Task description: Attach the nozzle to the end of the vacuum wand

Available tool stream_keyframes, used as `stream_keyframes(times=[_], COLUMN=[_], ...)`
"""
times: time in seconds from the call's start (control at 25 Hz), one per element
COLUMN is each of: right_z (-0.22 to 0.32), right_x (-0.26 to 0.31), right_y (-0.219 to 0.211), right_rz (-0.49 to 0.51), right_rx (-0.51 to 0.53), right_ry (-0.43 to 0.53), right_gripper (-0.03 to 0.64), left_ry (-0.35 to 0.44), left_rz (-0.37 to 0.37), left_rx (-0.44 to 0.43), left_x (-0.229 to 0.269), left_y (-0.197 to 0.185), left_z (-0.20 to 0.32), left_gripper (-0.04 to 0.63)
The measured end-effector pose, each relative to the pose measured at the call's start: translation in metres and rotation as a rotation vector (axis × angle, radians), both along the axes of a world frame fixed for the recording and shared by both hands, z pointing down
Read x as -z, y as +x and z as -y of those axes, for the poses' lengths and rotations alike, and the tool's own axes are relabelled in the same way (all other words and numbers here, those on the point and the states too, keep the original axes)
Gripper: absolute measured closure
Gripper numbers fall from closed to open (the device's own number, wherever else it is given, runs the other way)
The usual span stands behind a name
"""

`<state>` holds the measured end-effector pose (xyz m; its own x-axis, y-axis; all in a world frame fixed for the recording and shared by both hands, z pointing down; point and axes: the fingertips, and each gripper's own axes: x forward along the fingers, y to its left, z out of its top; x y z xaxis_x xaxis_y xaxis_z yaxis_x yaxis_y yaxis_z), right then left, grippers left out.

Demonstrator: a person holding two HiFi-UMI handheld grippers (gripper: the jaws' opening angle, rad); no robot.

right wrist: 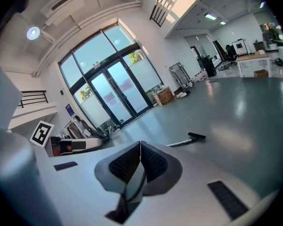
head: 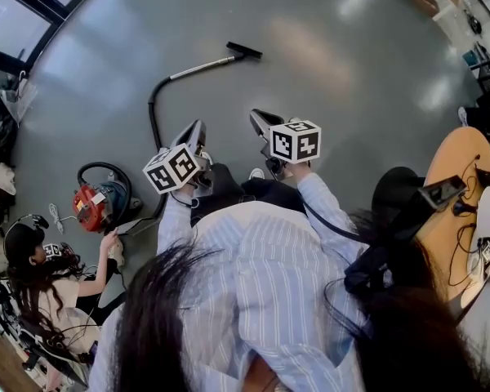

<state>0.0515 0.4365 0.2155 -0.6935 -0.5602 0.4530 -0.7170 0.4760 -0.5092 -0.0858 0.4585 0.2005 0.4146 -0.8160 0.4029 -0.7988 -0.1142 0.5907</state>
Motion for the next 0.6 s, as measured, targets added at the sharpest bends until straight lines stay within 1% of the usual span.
stream_keyframes(times=[0.24, 0.4, 0.6], right_z=[0.001, -0.001, 0.001], right_x=[-0.002, -0.006, -0.005], right_y=[0.012, 0.004, 0.003], right_rz=[0.006, 0.002, 0.002], right_rx=[-0.031, -0.020, -0.005], right_ry=[-0.019, -0.023, -0.023], right_gripper=[0.607, 0.607, 0.607], left_ry=[0.006, -0.008, -0.003], left_rz=[0.012, 0.022, 0.006], left_rx=[-0.007, 0.004, 0.002], left_x=[0.003, -0.004, -0.002], left_y=[0.005, -0.004, -0.003], left_z=[-0.001, -0.005, -0.001], left_gripper=[0.589, 0.589, 0.591])
